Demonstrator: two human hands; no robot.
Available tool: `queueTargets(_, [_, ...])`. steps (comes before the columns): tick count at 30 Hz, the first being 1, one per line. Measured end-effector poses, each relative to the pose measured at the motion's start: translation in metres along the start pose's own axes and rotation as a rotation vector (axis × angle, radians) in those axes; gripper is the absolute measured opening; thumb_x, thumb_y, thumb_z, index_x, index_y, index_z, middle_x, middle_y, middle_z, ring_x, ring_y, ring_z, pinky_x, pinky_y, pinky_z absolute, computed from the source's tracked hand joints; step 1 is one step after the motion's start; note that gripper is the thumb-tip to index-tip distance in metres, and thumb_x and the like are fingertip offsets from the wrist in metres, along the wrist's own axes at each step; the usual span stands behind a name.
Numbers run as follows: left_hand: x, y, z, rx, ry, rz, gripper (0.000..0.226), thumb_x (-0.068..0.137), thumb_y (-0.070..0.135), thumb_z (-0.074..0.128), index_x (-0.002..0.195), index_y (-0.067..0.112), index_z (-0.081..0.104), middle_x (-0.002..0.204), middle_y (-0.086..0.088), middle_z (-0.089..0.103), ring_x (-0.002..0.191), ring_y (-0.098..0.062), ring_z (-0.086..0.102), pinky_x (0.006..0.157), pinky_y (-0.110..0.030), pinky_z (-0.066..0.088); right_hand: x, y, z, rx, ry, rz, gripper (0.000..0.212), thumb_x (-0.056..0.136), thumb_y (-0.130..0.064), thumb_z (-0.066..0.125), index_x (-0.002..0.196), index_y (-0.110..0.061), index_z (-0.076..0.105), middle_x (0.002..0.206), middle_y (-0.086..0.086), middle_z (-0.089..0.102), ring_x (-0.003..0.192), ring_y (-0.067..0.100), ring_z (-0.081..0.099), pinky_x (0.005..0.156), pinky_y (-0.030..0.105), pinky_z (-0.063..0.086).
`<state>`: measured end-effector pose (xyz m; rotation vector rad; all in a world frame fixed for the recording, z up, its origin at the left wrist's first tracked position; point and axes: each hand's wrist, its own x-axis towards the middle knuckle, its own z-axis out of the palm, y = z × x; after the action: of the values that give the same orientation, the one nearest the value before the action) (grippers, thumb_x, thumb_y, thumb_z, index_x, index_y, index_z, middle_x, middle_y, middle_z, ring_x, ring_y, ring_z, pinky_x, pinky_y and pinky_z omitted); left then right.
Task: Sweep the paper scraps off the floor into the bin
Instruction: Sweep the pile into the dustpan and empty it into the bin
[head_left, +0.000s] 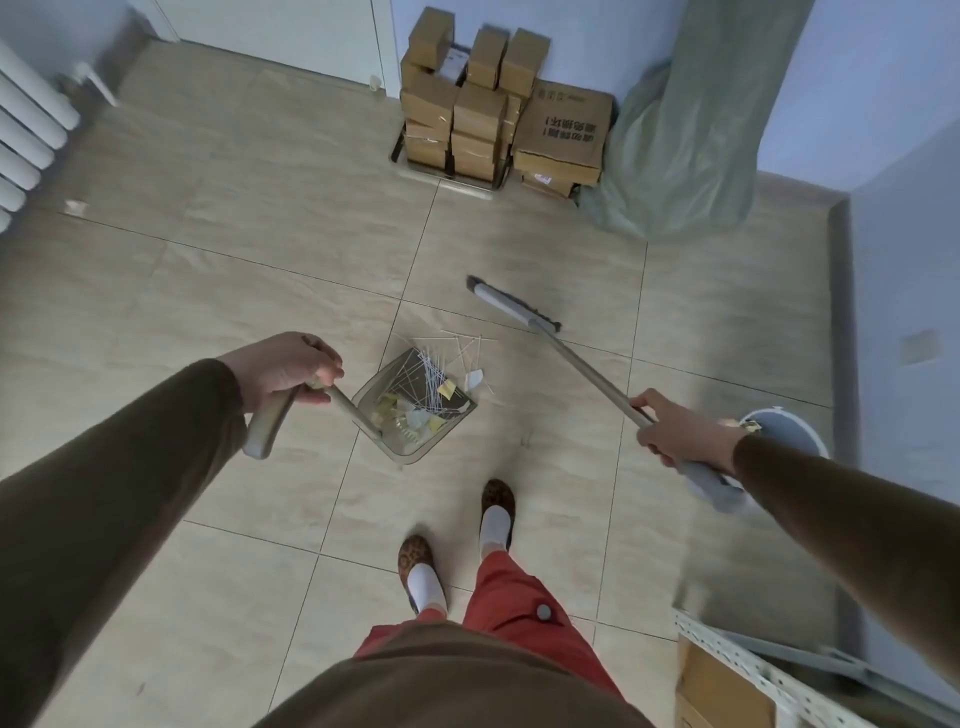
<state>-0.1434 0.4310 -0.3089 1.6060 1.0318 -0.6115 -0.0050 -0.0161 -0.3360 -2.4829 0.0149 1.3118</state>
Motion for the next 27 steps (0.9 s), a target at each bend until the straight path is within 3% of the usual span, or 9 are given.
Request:
queueTargets(3, [0.003,0.004,0.002,0.008,0.007,-0.009,0.02,0.082,-0.016,0.058,0.094,-0.002,0.066,0.122,-0.025,0.064,0.111,-0.036,0.066,0.089,-0.045,0.06,0.029,-0.027,0.052,0.055,-0.074,0.019,0.042,0.095,-0.008,0.048,0.133,-0.017,0.035,0.105,0.018,0.055,0.067,0.02,0.053,0.052,0.028,0.053])
queueTargets(5, [0.006,0.006,0.003,0.023,0.021,-0.009,0.02,0.082,-0.013,0.061,0.101,-0.007,0.065,0.124,-0.028,0.062,0.102,-0.035,0.068,0.081,-0.041,0.062,0.034,-0.047,0.093,0.052,-0.142,0.049,0.043,0.095,-0.007,0.045,0.135,-0.016,0.031,0.11,0.02,0.051,0.071,0.022,0.054,0.064,0.035,0.056])
queueTargets(7, [0.007,0.005,0.003,0.043,0.03,-0.022,0.027,0.082,-0.005,0.069,0.109,-0.01,0.065,0.121,-0.03,0.062,0.094,-0.035,0.068,0.082,-0.039,0.061,0.027,-0.057,0.12,0.034,-0.203,0.064,0.047,0.095,-0.006,0.042,0.138,-0.018,0.027,0.109,0.019,0.05,0.069,0.022,0.054,0.06,0.034,0.054])
queueTargets(11, [-0.003,-0.003,-0.002,0.114,-0.005,-0.095,0.039,0.083,0.015,0.079,0.114,-0.002,0.064,0.112,-0.021,0.062,0.098,-0.034,0.067,0.077,-0.039,0.059,-0.01,-0.052,0.12,-0.012,-0.299,0.052,0.049,0.093,-0.008,0.045,0.137,-0.025,0.032,0.094,0.016,0.054,0.058,0.018,0.049,0.044,0.024,0.044])
queueTargets(16, [-0.01,-0.018,-0.013,0.075,-0.017,-0.15,0.044,0.083,0.007,0.076,0.121,-0.004,0.057,0.113,-0.023,0.062,0.098,-0.035,0.072,0.074,-0.041,0.063,-0.067,-0.032,0.093,0.008,-0.312,0.021,0.049,0.089,-0.012,0.052,0.132,-0.029,0.04,0.08,0.008,0.056,0.051,0.013,0.047,0.045,0.023,0.041])
queueTargets(19, [-0.012,-0.022,-0.008,0.048,-0.058,-0.127,0.045,0.082,0.005,0.073,0.122,-0.006,0.056,0.115,-0.025,0.064,0.096,-0.034,0.074,0.086,-0.044,0.061,-0.095,-0.021,0.082,0.01,-0.307,0.004,0.048,0.089,-0.013,0.053,0.132,-0.032,0.042,0.075,0.005,0.055,0.048,0.011,0.046,0.044,0.022,0.04])
queueTargets(23, [-0.016,-0.03,-0.005,0.025,-0.09,-0.04,0.043,0.086,0.004,0.065,0.126,-0.008,0.055,0.113,-0.027,0.061,0.093,-0.036,0.073,0.074,-0.043,0.062,-0.122,-0.003,0.079,0.048,-0.297,-0.008,0.047,0.091,-0.015,0.055,0.131,-0.034,0.043,0.074,0.006,0.055,0.049,0.012,0.046,0.044,0.023,0.039])
queueTargets(27, [-0.018,-0.045,-0.008,0.034,-0.067,0.026,0.03,0.088,-0.001,0.054,0.115,-0.007,0.064,0.127,-0.028,0.06,0.106,-0.039,0.07,0.092,-0.047,0.058,-0.139,0.025,0.076,0.103,-0.24,-0.008,0.045,0.091,-0.013,0.055,0.129,-0.035,0.044,0.061,0.001,0.054,0.043,0.013,0.045,0.042,0.024,0.038])
